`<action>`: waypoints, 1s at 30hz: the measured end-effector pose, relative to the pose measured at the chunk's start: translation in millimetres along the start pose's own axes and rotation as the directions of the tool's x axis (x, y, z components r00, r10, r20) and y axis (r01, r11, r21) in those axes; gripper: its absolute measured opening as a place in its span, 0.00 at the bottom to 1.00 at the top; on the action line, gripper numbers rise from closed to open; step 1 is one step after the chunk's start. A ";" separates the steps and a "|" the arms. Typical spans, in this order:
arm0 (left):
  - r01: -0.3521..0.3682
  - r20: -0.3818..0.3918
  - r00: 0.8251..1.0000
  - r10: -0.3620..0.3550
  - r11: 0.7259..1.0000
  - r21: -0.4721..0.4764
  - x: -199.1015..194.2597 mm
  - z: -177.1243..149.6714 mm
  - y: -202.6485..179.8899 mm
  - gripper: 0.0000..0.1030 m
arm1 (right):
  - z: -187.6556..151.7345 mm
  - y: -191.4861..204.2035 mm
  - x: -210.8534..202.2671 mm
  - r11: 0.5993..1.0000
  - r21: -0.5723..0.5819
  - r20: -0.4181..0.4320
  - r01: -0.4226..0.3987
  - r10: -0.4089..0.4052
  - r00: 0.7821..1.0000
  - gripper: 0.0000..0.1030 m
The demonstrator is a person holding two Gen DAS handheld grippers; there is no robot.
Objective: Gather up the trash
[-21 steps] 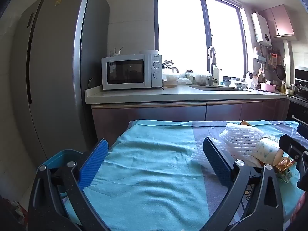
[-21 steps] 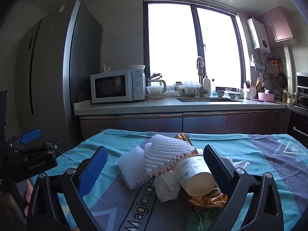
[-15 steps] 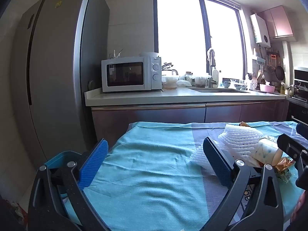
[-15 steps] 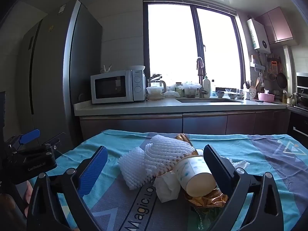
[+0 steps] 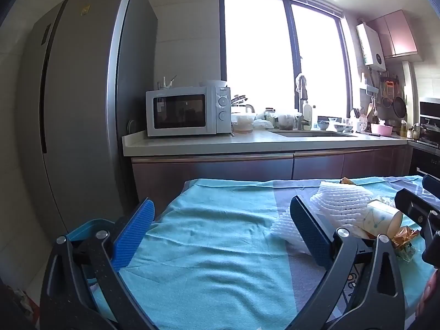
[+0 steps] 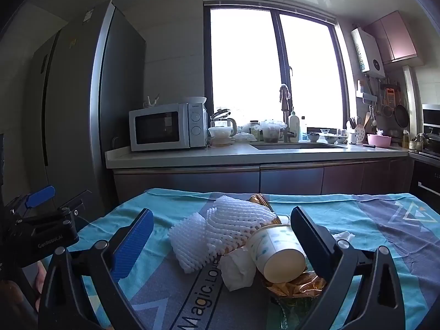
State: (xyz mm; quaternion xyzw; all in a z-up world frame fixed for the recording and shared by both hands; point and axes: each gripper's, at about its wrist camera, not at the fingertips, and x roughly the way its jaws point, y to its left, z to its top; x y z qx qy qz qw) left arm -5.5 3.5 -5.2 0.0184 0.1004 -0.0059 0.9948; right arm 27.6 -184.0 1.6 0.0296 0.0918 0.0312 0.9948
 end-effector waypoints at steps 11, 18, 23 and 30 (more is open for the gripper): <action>-0.003 0.013 1.000 0.003 1.000 -0.002 -2.7 0.4 -0.4 0.95 | -0.1 0.6 5.4 1.000 0.006 0.003 0.008 -0.008 1.000 0.94; -0.003 0.013 1.000 0.003 1.000 -0.002 -3.0 0.5 -0.7 0.95 | -1.0 -0.3 5.0 1.000 0.006 0.004 0.009 -0.009 1.000 0.94; -0.007 0.014 1.000 0.007 1.000 -0.003 -5.4 0.9 -1.8 0.95 | -1.5 -0.5 4.7 1.000 0.005 0.003 0.007 -0.007 1.000 0.94; -0.007 0.012 1.000 0.007 1.000 -0.003 -5.8 1.8 -1.8 0.95 | -1.6 -1.4 5.3 1.000 0.008 0.000 0.003 -0.003 1.000 0.94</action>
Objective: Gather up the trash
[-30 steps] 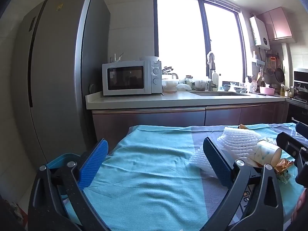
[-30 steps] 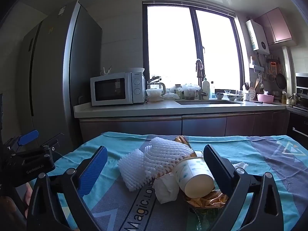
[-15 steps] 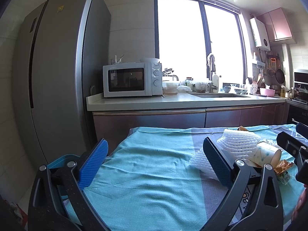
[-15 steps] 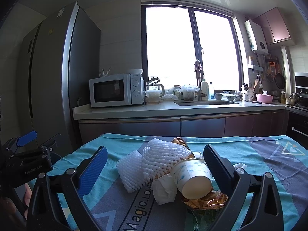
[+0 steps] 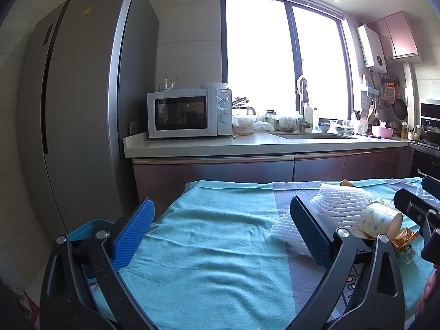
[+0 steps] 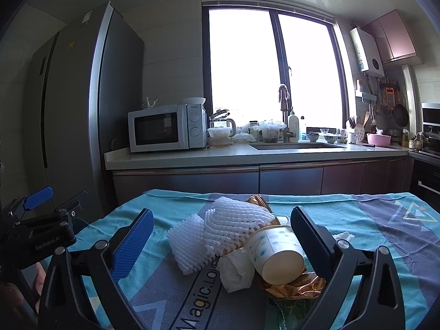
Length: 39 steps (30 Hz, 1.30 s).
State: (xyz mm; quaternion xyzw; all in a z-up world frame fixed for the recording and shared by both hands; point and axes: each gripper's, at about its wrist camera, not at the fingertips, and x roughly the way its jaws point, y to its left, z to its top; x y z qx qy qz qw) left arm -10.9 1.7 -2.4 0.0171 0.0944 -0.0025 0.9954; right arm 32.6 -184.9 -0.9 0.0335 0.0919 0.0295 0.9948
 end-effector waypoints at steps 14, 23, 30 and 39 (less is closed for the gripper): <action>0.007 -0.009 1.000 -0.007 1.000 0.002 1.7 -0.1 -1.7 0.95 | 0.6 -2.6 0.7 1.000 0.004 -0.006 -0.007 0.007 1.000 0.94; 0.013 -0.007 1.000 -0.013 1.000 0.006 1.6 0.5 -3.0 0.95 | 0.8 -6.3 1.4 1.000 0.008 -0.007 -0.007 0.007 1.000 0.94; 0.035 -0.025 0.999 -0.034 0.999 0.009 4.7 -0.1 -6.2 0.95 | -1.0 -10.0 2.0 1.000 0.012 -0.016 -0.008 0.008 1.000 0.94; 0.113 -0.115 0.987 -0.110 0.993 0.020 28.4 -3.6 -16.9 0.95 | -7.4 -29.6 17.7 0.998 0.048 -0.106 0.032 -0.027 0.994 0.94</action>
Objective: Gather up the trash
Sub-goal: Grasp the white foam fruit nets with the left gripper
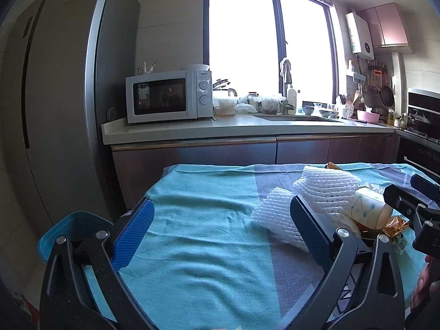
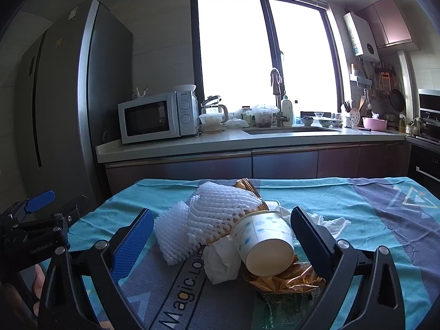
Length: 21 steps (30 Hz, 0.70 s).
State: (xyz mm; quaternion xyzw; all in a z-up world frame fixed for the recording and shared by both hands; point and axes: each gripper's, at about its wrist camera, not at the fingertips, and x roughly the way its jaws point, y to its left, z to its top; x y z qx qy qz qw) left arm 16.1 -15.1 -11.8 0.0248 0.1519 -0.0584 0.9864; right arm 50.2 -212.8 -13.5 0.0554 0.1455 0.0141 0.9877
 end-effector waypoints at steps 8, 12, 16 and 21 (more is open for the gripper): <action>0.165 -0.165 0.974 -0.158 0.986 0.031 47.9 -4.4 -20.7 0.95 | -7.5 -27.1 28.8 0.998 0.048 -0.143 0.044 -0.037 0.989 0.93; 0.281 -0.248 0.931 -0.268 0.960 0.016 72.3 -7.0 -37.6 0.95 | -12.4 -38.4 39.7 0.997 0.072 -0.192 0.038 -0.024 0.981 0.88; 0.395 -0.312 0.869 -0.384 0.918 -0.030 94.8 -4.2 -57.2 0.89 | -16.6 -46.3 47.6 0.995 0.099 -0.227 0.026 -0.003 0.974 0.84; 0.478 -0.372 0.802 -0.468 0.875 -0.070 122.5 -3.1 -81.8 0.75 | -20.4 -52.8 55.9 0.992 0.130 -0.261 0.004 0.030 0.965 0.76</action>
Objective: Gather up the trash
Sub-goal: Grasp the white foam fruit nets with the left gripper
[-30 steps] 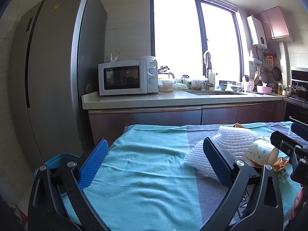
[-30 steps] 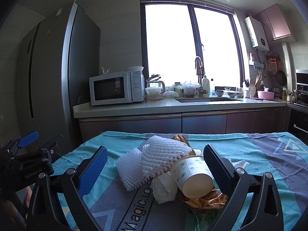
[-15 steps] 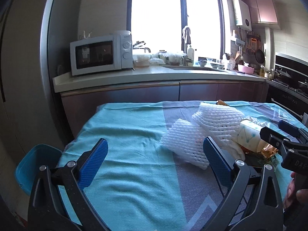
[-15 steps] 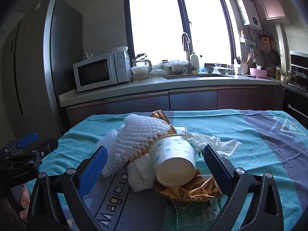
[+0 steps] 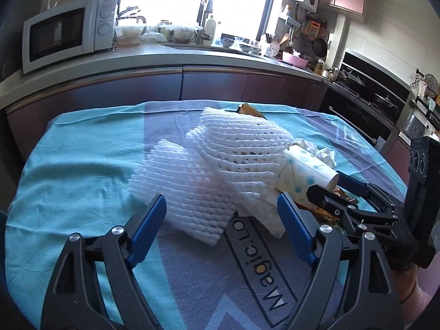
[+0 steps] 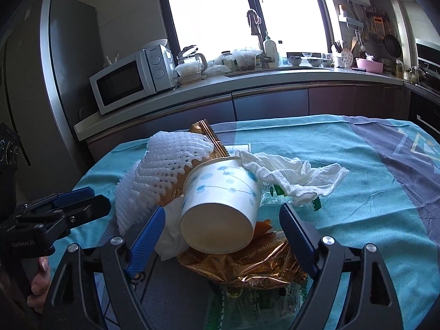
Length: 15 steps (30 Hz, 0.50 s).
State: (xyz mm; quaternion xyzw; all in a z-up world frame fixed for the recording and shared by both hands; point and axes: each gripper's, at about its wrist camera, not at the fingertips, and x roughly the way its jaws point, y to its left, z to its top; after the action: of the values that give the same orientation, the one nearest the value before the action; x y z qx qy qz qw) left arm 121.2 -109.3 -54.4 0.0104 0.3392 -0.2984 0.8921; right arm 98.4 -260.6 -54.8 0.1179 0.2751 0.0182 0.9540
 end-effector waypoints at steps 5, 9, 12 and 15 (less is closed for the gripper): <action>0.080 -0.064 0.995 -0.081 0.997 -0.013 31.8 9.9 -9.6 0.58 | -1.4 -3.6 4.3 0.999 0.014 -0.025 -0.030 0.030 0.999 0.59; 0.115 -0.119 0.985 -0.122 0.992 -0.060 53.8 10.9 -11.7 0.23 | -2.4 -5.7 2.2 0.999 0.023 -0.020 -0.040 0.040 0.999 0.56; 0.130 -0.119 0.983 -0.141 0.987 -0.094 58.6 7.2 -9.3 0.10 | -3.2 -7.9 -4.2 0.999 0.024 -0.001 -0.048 0.048 0.999 0.56; 0.131 -0.102 0.985 -0.141 0.986 -0.100 56.7 5.1 -8.4 0.09 | -1.6 -10.4 -10.3 0.998 0.033 0.007 -0.062 0.062 0.998 0.56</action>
State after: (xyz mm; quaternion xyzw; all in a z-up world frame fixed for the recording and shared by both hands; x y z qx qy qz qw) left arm 153.2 -147.1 -83.6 -0.0383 0.4006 -0.3416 0.8494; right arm 88.6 -271.5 -53.2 0.1420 0.2689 0.0428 0.9517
